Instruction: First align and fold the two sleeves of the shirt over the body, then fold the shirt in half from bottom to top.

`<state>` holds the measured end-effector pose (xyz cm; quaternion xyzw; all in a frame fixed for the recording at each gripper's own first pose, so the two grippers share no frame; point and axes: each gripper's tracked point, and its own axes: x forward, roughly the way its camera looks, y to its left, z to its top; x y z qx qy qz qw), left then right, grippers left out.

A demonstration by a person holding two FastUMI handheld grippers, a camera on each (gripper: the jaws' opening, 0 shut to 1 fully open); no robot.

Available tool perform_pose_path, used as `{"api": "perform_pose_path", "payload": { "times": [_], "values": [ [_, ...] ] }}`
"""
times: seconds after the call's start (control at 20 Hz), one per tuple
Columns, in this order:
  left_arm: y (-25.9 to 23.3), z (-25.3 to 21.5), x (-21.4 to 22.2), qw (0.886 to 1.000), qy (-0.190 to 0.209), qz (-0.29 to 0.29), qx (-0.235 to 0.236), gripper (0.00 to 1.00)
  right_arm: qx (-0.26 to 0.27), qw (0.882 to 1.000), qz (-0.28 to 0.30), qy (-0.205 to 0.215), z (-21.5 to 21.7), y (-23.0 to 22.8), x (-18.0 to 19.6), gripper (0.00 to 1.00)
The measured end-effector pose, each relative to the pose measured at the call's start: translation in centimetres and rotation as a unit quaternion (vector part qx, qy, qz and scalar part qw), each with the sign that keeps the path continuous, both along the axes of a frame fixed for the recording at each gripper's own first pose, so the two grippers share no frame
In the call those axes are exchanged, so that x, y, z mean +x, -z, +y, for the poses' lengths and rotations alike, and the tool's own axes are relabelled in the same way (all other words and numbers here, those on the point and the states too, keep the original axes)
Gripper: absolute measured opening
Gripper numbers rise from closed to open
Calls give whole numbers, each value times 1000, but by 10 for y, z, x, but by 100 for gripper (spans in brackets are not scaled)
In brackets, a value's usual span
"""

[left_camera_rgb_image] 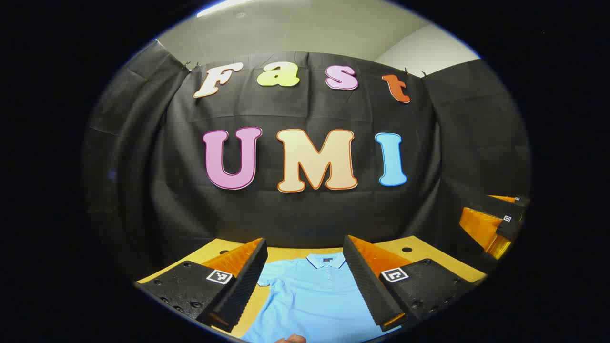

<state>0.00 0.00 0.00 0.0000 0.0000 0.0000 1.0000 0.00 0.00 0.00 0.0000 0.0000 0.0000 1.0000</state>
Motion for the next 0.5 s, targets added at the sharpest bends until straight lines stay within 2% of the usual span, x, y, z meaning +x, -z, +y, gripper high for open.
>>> {"api": "perform_pose_path", "payload": {
  "times": [0.5],
  "values": [
    [-4,-4,-1,1000,-11,-8,7,97,0,1000,3,-15,-6,1,0,98]
  ]
}}
